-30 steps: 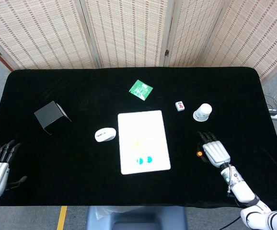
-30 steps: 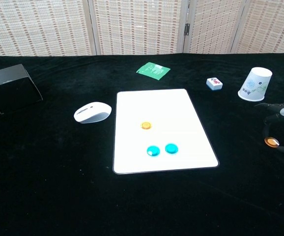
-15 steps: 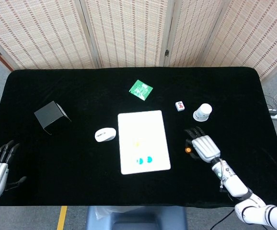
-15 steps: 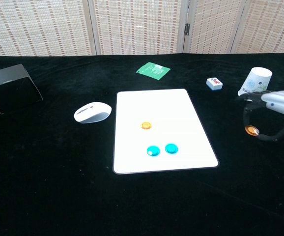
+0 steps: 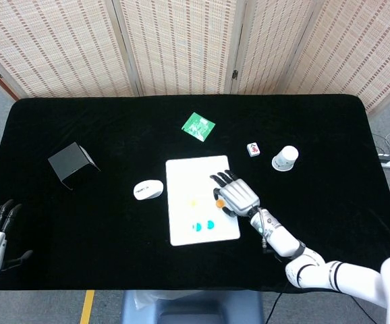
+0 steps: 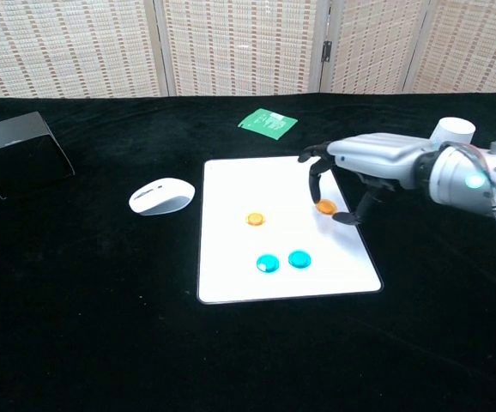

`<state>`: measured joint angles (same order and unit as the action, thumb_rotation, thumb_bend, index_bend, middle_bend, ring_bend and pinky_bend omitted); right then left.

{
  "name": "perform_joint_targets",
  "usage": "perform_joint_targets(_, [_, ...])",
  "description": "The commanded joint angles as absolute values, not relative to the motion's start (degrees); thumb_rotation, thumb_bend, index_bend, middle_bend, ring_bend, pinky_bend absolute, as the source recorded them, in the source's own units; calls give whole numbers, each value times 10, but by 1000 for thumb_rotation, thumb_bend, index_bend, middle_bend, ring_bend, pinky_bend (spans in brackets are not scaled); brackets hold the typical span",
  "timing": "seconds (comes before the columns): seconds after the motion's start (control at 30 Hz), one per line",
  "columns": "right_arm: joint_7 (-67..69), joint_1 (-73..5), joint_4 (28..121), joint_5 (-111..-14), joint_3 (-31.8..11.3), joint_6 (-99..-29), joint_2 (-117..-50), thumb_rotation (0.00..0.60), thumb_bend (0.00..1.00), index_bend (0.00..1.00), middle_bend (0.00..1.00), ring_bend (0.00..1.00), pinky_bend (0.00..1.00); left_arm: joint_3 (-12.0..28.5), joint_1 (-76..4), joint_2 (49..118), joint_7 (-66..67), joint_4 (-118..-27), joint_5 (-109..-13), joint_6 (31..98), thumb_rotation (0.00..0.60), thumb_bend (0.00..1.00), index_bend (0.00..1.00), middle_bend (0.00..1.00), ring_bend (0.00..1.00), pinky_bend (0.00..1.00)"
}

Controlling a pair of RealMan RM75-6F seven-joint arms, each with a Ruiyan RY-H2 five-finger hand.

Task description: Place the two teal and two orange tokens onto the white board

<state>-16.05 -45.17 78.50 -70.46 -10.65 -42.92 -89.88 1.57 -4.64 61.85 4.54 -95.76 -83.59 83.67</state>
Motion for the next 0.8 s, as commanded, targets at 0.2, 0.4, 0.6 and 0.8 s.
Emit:
perform_joint_targets(0.2, [-197,-490,741,-654,-119,-408,-944,600,416,503,105,0,0,15,-46,620,42,-952,-834,834,600,196,65,0,2,0])
perform_joint_targets(0.4, [-204,-506,720,-639,-118,-405,-963,600,416,503,105,0,0,16,-47,621,42,-951,-834,832,600,196,66,0,2,0])
perform_joint_targets(0.6, [-204,-515,708,-633,-115,-406,-973,600,416,495,103,0,0,16,-47,621,41,-950,-832,831,600,195,65,0,2,0])
perform_joint_targets(0.8, [-200,-521,703,-633,-110,-407,-979,600,416,468,99,0,0,17,-47,622,41,-949,-832,831,600,196,65,0,2,0])
